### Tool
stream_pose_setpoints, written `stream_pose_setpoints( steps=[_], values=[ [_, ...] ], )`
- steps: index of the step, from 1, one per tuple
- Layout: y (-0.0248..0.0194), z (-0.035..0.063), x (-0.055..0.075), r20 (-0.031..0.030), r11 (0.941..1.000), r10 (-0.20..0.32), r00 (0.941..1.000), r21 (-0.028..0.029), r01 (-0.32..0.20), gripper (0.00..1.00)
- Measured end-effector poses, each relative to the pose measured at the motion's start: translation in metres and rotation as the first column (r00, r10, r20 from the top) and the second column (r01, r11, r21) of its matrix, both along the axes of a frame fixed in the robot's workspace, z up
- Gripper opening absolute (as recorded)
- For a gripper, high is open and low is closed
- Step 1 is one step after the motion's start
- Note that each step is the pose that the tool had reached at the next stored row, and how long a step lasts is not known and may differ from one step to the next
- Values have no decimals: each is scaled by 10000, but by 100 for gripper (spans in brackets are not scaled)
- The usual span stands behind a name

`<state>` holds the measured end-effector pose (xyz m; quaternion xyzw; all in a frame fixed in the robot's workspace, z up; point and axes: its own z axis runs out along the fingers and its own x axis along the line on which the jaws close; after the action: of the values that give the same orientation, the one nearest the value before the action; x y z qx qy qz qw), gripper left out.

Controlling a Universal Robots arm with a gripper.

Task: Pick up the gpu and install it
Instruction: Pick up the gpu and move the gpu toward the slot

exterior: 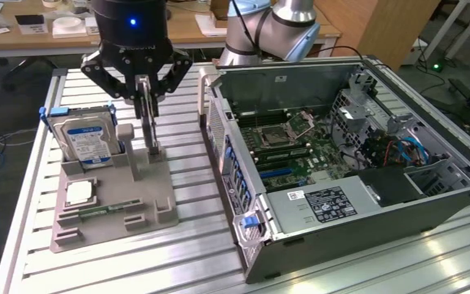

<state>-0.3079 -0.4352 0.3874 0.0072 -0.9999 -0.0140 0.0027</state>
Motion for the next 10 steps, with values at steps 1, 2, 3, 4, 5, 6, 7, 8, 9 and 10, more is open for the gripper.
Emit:
stream_pose_setpoints(
  steps=[1,2,3,4,5,6,7,8,9,10],
  values=[
    [0,29,0,-6,10000,0,10000,-43,0,28],
    [0,67,0,-8,10000,0,10000,-45,0,28],
    [0,109,0,-10,10000,1,10000,-45,-1,28],
    [0,151,1,-11,10000,0,10000,-45,0,28],
    [0,196,0,-13,10000,0,10000,-45,0,28],
    [0,240,0,-13,10000,-1,10000,-45,1,28],
    [0,288,0,-14,10000,-1,10000,-45,1,28],
    [0,333,0,-17,10000,-1,10000,-46,1,28],
    [0,379,0,-18,10000,-1,10000,-45,1,28],
    [1,417,0,-19,10000,-1,10000,-45,1,28]
  ],
)
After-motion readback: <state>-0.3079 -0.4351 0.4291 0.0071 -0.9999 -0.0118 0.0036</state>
